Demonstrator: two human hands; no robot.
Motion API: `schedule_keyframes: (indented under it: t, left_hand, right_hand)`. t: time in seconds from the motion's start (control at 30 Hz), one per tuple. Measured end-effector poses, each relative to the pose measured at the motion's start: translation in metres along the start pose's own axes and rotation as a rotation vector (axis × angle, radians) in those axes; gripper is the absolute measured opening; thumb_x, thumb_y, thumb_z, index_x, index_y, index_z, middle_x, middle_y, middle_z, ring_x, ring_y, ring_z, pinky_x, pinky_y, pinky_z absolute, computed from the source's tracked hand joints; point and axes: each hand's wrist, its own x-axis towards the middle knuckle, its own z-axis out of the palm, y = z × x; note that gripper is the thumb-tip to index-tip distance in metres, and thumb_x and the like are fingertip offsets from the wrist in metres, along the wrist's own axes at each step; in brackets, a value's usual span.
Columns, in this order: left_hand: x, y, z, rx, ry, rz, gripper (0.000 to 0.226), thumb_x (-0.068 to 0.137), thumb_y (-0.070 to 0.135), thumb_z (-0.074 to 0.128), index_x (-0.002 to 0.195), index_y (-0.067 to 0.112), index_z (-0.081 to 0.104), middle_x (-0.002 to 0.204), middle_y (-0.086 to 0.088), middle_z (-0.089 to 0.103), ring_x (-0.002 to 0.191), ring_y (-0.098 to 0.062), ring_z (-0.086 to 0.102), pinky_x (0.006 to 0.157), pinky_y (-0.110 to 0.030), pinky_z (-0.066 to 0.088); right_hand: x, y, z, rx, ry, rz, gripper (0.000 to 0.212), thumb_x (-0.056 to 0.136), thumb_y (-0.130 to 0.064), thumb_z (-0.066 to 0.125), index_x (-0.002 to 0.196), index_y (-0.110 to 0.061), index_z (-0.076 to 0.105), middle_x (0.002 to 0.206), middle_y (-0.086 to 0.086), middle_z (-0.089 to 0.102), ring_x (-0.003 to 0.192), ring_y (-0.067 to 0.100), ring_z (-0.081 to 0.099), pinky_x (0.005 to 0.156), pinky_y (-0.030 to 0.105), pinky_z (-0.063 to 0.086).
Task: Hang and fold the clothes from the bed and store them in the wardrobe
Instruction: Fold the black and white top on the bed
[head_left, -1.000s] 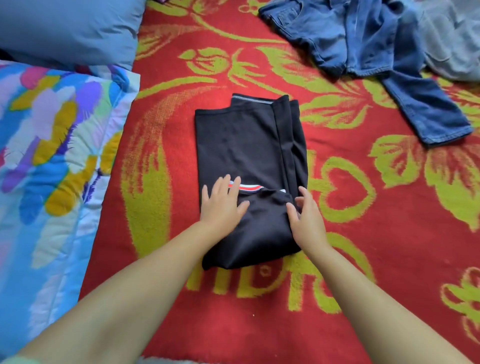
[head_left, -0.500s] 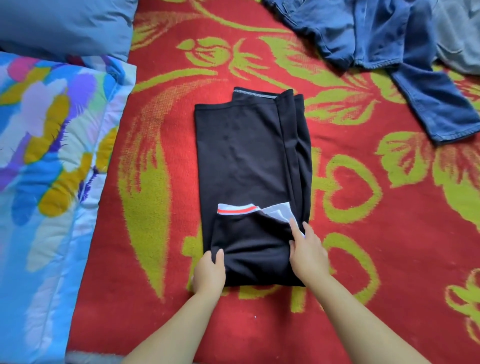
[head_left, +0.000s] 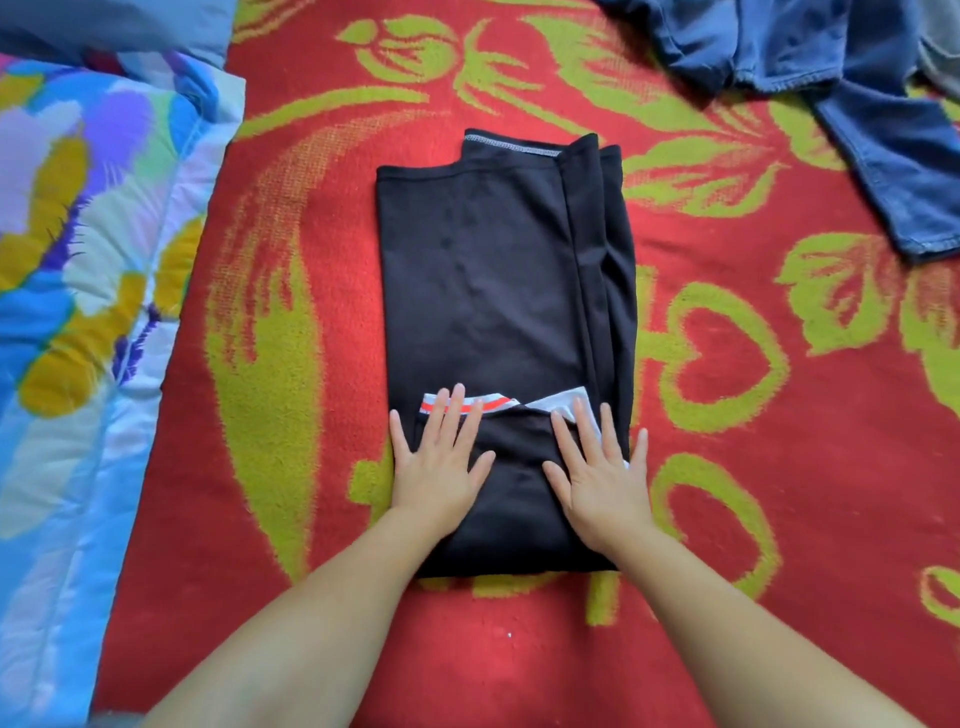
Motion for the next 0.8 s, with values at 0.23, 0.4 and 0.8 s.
schedule_keyframes:
  t: [0.23,0.4,0.8]
  left_hand:
    - [-0.039,-0.019,-0.01,0.174,0.041,0.415,0.079,0.083,0.061,0.038,0.144,0.011,0.043,0.154,-0.016,0.028,0.142,-0.028,0.032,0.109,-0.066,0.022]
    - [-0.074,-0.027,0.002,0.256,-0.199,0.376,0.105,0.074,0.047,0.068,0.152,0.008,0.011,0.157,-0.023,0.002,0.147,-0.034,0.002,0.115,-0.059,0.013]
    - [-0.086,-0.005,-0.066,-0.132,-1.034,0.287,0.062,0.083,-0.002,0.037,0.145,0.007,0.038,0.135,-0.021,0.05,0.12,-0.024,0.055,0.094,-0.016,0.042]
  right_hand:
    - [-0.033,-0.002,-0.023,-0.146,0.037,-0.308,0.075,0.086,-0.062,0.044,0.146,-0.018,0.041,0.156,0.015,0.031,0.143,0.037,0.025,0.099,0.076,0.028]
    - [-0.071,0.005,-0.015,-0.365,-0.146,-0.37,0.107,0.043,-0.04,0.091,0.141,-0.026,0.05,0.147,0.012,0.045,0.133,0.038,0.045,0.093,0.073,0.038]
    - [-0.081,-0.019,-0.067,0.007,-0.838,-0.397,0.082,0.086,0.003,0.042,0.152,-0.039,0.019,0.157,0.007,0.029,0.142,0.027,0.034,0.113,0.044,0.032]
